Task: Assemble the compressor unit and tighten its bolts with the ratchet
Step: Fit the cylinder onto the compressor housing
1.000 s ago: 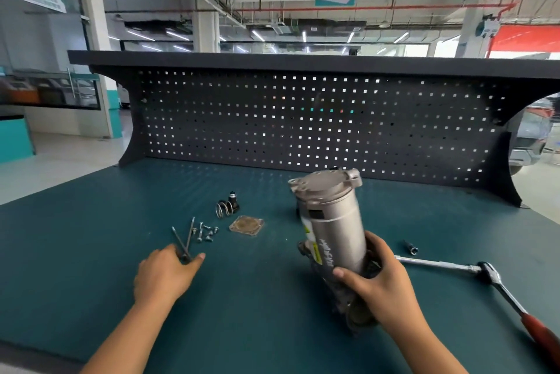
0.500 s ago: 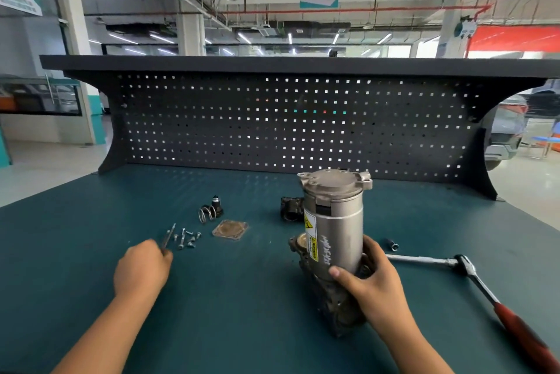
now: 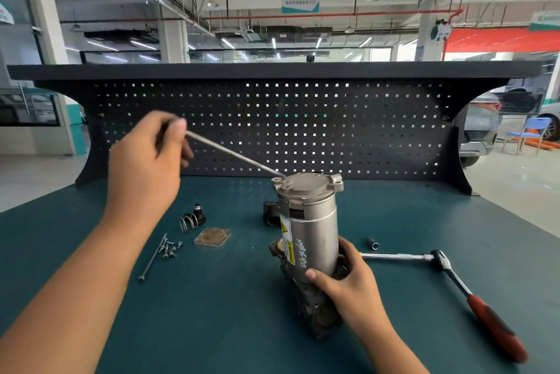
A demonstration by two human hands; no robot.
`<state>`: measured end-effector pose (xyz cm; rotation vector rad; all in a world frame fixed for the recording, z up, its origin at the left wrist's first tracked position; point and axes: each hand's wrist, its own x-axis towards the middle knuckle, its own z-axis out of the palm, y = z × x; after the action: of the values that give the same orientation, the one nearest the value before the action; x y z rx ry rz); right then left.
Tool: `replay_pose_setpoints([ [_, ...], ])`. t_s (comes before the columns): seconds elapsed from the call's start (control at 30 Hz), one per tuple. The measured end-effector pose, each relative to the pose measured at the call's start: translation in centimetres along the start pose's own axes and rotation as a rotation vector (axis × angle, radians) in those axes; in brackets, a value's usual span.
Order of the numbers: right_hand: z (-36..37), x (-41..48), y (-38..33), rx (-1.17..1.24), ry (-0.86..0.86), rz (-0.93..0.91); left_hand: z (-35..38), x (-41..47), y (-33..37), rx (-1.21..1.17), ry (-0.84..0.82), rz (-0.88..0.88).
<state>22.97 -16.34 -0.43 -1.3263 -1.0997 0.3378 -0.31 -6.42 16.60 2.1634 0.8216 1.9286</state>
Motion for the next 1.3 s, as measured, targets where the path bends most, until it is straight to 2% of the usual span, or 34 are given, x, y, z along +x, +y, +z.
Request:
replay_pose_setpoints([
  [0.1,0.1,0.0,-0.2,0.014,0.001,0.004,1.4,1.6,4.6,-0.105,-0.118,0.077],
  [0.3,-0.1,0.1,-0.2,0.040,-0.025,0.014,4.5,4.0,9.2,-0.113,-0.210,0.188],
  [0.47,-0.1,0.1,-0.3,0.057,-0.033,0.012,5.5,5.1,9.3,0.020,-0.287,0.222],
  [0.73,-0.2,0.3,0.0,0.059,-0.037,0.005,6.4,6.0,9.1,0.075,-0.315,0.226],
  [1.0,-0.1,0.2,0.0,0.068,-0.044,0.003,7.1,6.8,9.4,0.120,-0.421,0.225],
  [1.13,-0.1,0.2,0.0,0.064,-0.038,0.003,7.8,7.0,10.0,0.076,-0.458,0.242],
  [1.3,-0.1,0.2,0.0,0.059,-0.036,0.005,9.3,6.8,10.1,-0.015,-0.411,0.206],
])
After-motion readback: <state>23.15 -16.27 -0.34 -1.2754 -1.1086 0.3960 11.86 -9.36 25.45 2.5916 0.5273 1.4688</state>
